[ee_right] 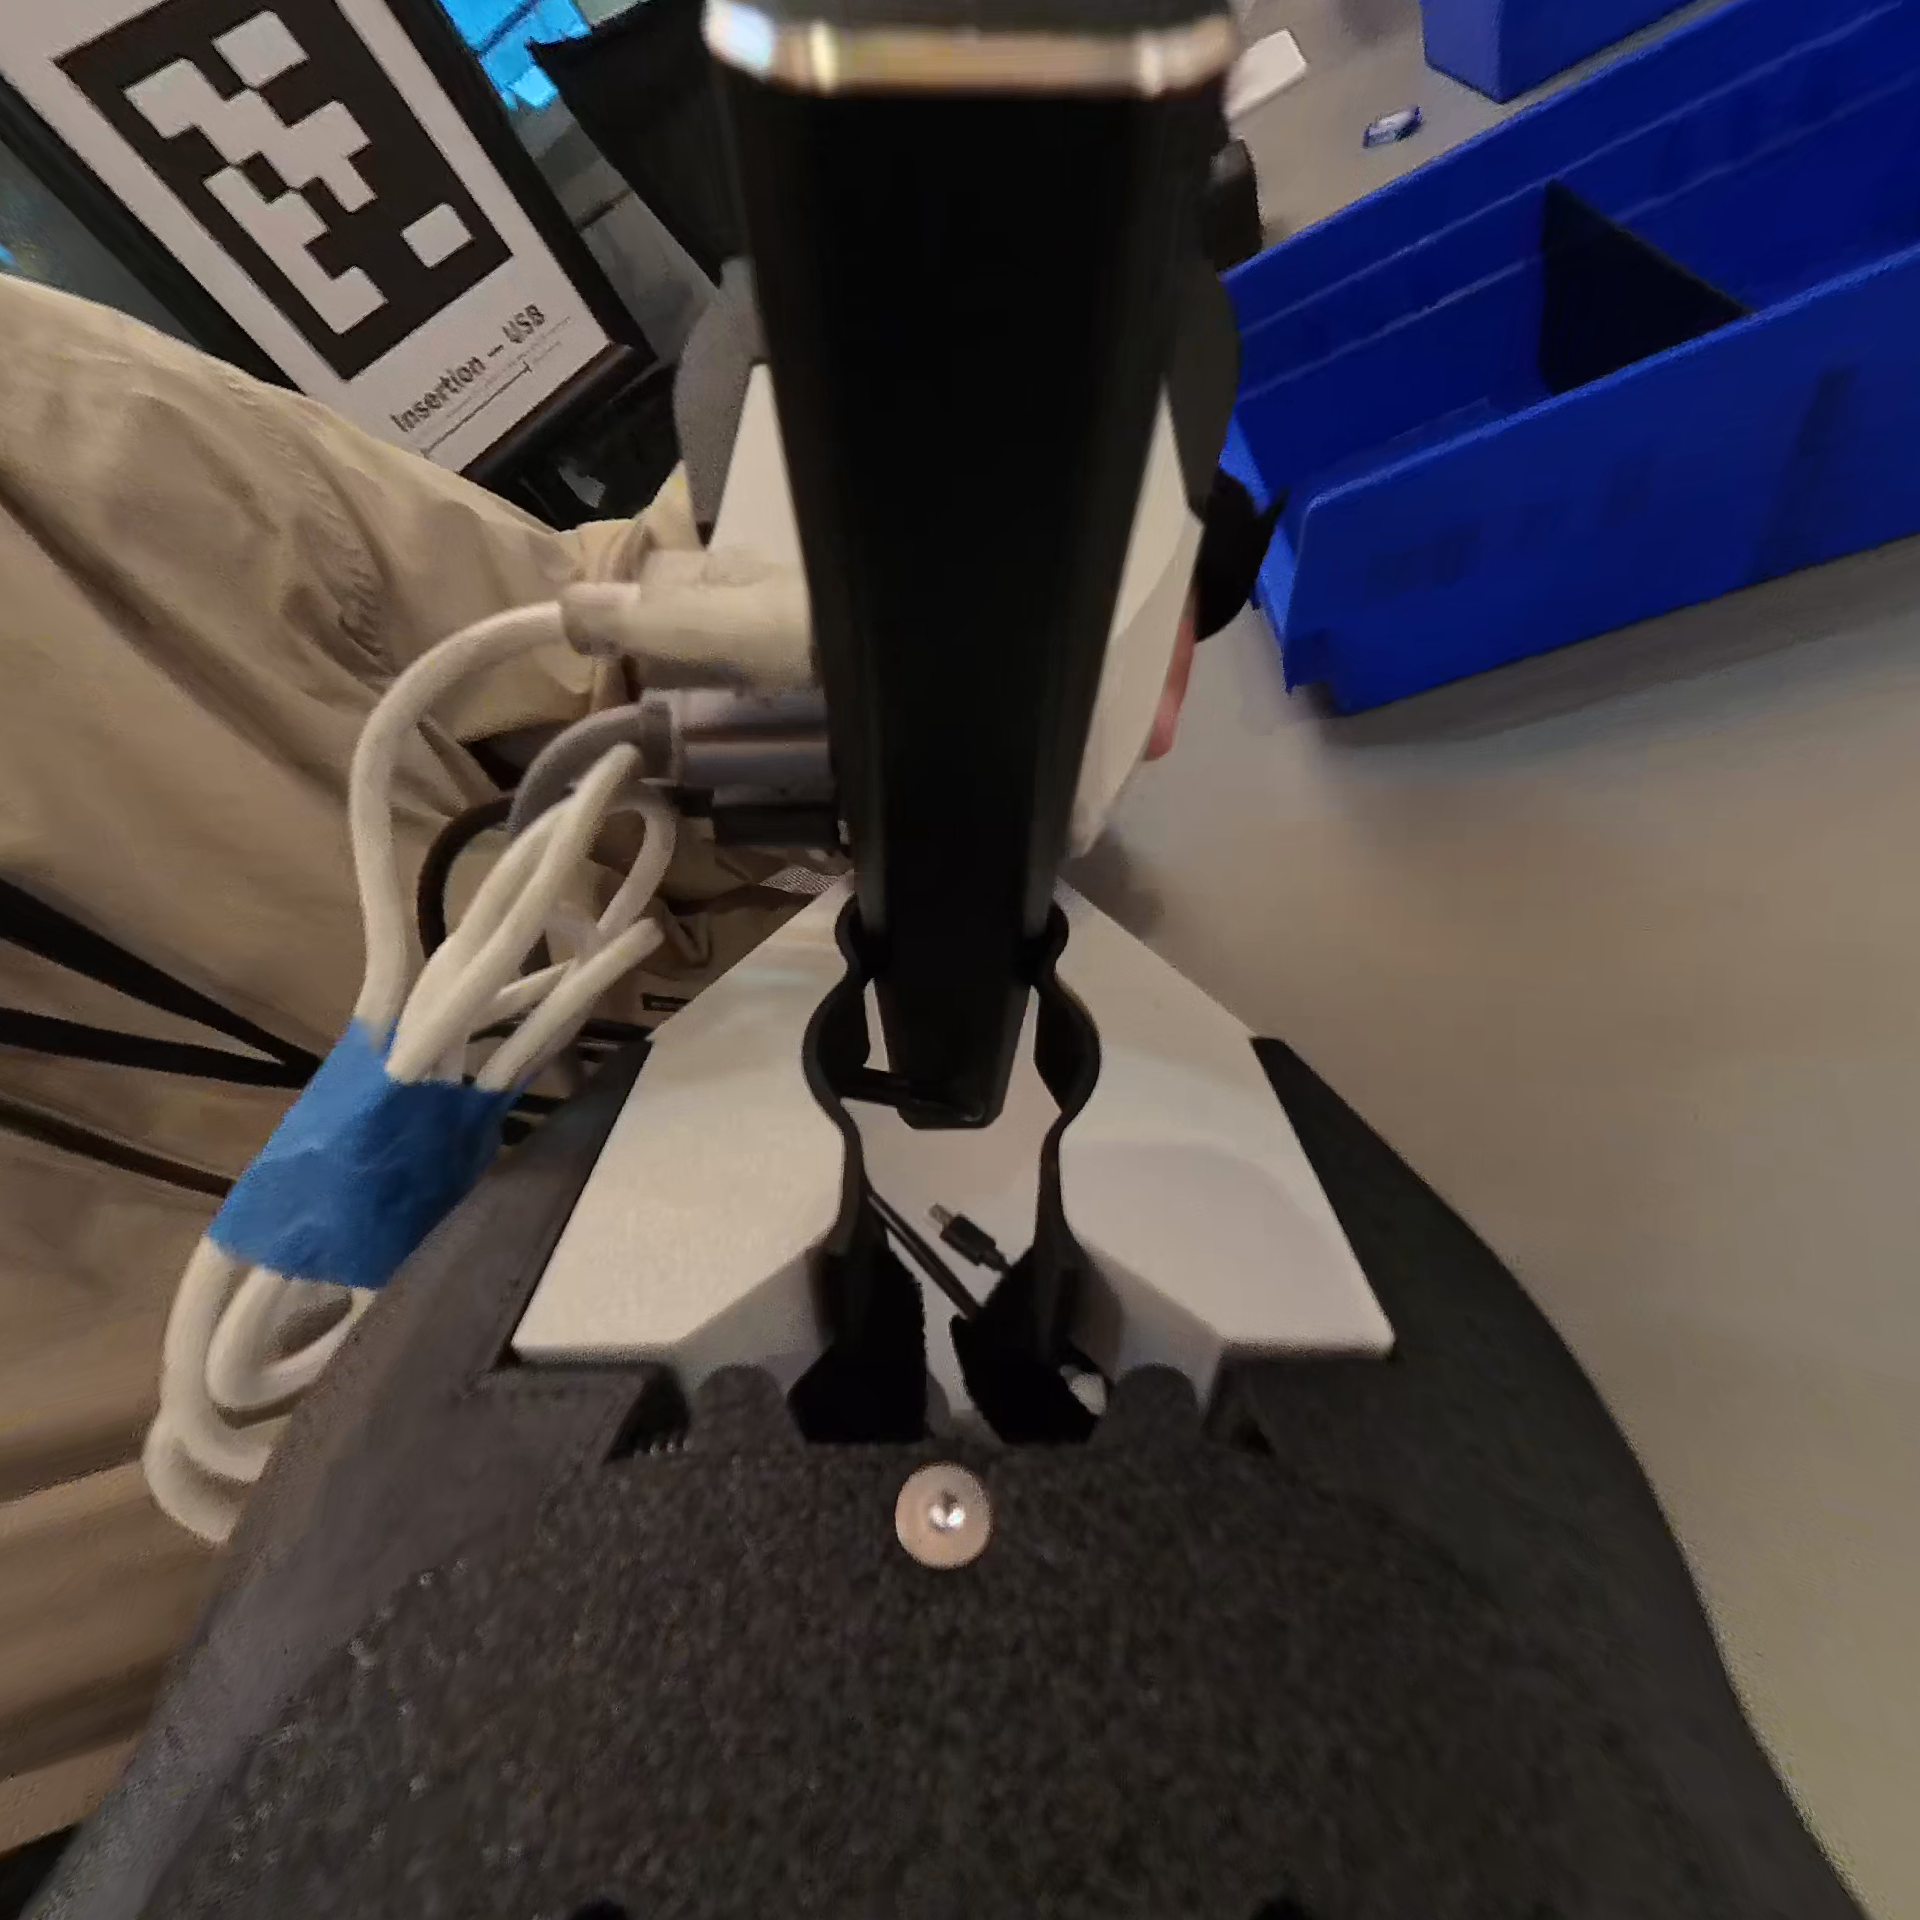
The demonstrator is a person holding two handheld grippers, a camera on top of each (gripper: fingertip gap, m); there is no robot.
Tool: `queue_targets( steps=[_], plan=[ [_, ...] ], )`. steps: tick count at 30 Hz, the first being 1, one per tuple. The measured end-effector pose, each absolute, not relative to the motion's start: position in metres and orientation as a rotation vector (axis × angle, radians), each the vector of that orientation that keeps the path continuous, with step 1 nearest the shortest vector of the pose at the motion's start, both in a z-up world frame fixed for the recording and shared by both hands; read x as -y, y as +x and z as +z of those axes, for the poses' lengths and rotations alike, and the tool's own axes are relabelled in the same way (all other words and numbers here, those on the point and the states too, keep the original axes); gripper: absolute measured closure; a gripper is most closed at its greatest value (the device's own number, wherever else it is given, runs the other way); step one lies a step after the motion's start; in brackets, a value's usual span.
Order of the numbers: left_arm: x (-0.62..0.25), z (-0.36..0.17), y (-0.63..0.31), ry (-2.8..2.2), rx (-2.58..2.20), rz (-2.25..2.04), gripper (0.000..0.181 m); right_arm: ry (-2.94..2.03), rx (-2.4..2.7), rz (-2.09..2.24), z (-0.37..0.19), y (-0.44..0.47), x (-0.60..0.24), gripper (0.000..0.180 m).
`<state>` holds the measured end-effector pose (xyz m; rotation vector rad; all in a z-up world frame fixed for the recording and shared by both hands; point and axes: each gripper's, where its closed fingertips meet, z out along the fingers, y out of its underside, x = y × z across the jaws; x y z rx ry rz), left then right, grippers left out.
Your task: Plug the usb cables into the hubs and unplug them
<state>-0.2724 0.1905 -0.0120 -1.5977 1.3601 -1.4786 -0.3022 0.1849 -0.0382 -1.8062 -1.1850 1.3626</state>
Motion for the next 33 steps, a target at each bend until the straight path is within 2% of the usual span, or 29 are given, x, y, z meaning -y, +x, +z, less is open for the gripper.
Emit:
queue_targets(
  steps=[4, 8, 11, 21, 23, 26, 29, 33],
  plan=[
    [-0.202, -0.007, -0.276, -1.597, -1.319, -1.435, 0.153, -1.789, 1.09, 1.307, -0.031, -0.303, -0.2, 0.153],
    [-0.225, 0.01, -0.285, -1.587, -1.11, -1.503, 0.153, -1.653, 0.842, 1.439, -0.011, -0.301, -0.219, 0.146],
    [-0.228, 0.007, -0.286, -1.567, -1.059, -1.561, 0.153, -1.673, 0.869, 1.371, -0.023, -0.303, -0.222, 0.153],
    [-0.212, -0.003, -0.279, -1.544, -1.151, -1.573, 0.152, -1.793, 1.012, 1.254, -0.024, -0.297, -0.212, 0.154],
    [-0.206, -0.008, -0.274, -1.546, -1.183, -1.571, 0.144, -1.811, 1.045, 1.224, -0.027, -0.3, -0.209, 0.154],
    [-0.207, -0.003, -0.273, -1.523, -1.138, -1.6, 0.15, -1.815, 1.03, 1.232, -0.023, -0.299, -0.208, 0.154],
    [-0.215, -0.005, -0.271, -1.542, -1.101, -1.552, 0.151, -1.813, 0.986, 1.253, -0.024, -0.296, -0.214, 0.154],
    [-0.265, -0.039, -0.283, -1.742, -0.877, -1.203, 0.151, -1.814, 0.783, 0.912, -0.016, -0.25, -0.261, 0.149]
  ],
)
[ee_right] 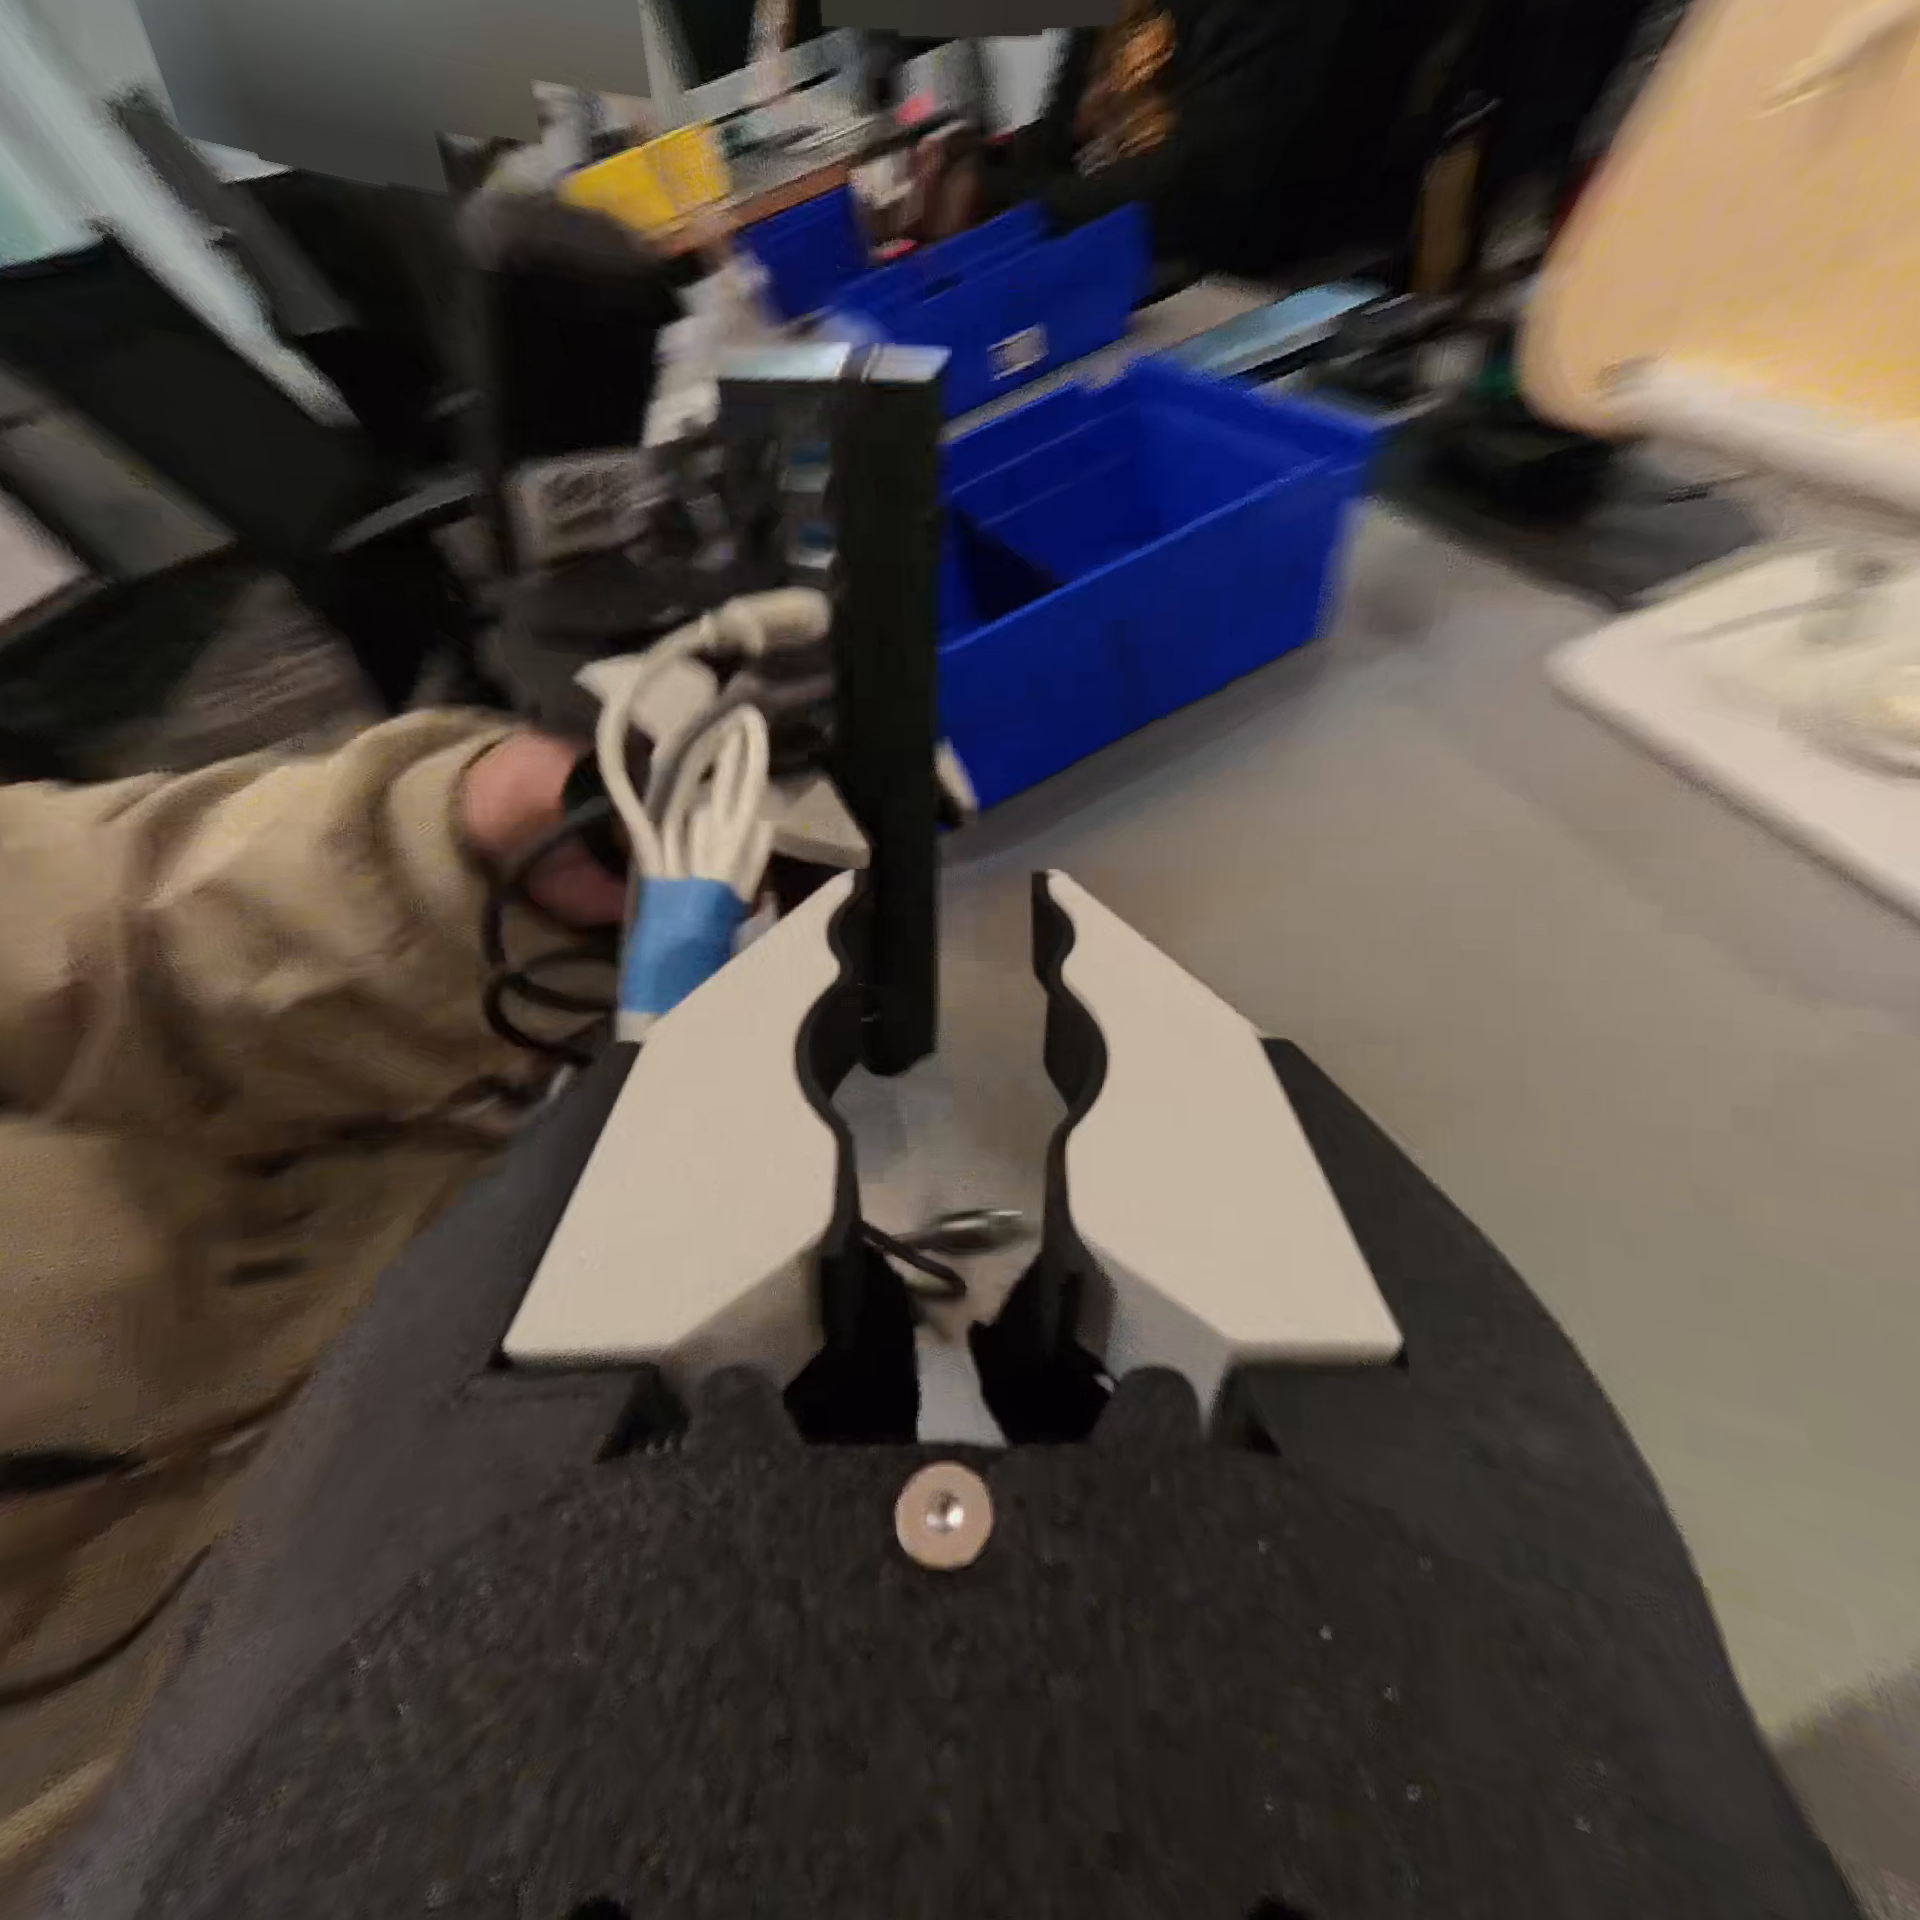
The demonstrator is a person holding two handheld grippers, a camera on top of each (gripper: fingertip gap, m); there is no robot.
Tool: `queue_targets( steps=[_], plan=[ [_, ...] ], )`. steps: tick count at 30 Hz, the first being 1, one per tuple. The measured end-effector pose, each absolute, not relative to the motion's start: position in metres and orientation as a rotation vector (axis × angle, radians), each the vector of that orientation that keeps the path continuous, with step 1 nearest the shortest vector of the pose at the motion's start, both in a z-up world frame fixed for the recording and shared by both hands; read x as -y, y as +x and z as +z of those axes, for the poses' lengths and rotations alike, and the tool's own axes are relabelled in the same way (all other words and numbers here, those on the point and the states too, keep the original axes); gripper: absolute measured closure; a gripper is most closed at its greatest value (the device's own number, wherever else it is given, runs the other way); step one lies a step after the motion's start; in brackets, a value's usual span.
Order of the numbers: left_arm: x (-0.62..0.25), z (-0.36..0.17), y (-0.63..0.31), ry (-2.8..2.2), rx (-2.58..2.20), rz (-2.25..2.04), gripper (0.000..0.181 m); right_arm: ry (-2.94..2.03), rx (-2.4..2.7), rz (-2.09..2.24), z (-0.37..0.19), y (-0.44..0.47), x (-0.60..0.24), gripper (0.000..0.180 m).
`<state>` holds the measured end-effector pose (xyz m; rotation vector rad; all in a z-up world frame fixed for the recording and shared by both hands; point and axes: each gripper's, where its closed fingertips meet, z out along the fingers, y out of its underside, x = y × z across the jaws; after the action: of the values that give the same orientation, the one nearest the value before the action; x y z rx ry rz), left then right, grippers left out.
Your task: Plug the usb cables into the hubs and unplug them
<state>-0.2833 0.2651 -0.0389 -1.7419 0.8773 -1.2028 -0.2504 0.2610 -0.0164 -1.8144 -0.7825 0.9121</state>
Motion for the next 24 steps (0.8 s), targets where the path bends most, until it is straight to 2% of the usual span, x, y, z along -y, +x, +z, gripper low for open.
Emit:
queue_targets(
  steps=[2, 5, 7, 12, 21, 24],
  plan=[
    [-0.286, -0.063, -0.296, -1.822, -0.771, -0.989, 0.151, -1.781, 0.676, 0.761, 0.001, -0.222, -0.275, 0.142],
    [-0.295, -0.079, -0.304, -1.84, -0.713, -0.877, 0.151, -1.68, 0.646, 0.718, 0.021, -0.225, -0.267, 0.141],
    [-0.298, -0.081, -0.305, -1.815, -0.701, -0.827, 0.151, -1.696, 0.68, 0.699, 0.005, -0.247, -0.264, 0.136],
    [-0.29, -0.08, -0.299, -1.754, -0.667, -0.803, 0.151, -1.709, 0.639, 0.783, -0.022, -0.291, -0.262, 0.139],
    [-0.282, -0.087, -0.291, -1.762, -0.7, -0.784, 0.151, -1.708, 0.577, 0.579, -0.034, -0.301, -0.269, 0.165],
    [-0.283, -0.095, -0.29, -1.802, -0.699, -0.813, 0.151, -1.74, 0.554, 0.53, -0.041, -0.299, -0.272, 0.165]
  ],
)
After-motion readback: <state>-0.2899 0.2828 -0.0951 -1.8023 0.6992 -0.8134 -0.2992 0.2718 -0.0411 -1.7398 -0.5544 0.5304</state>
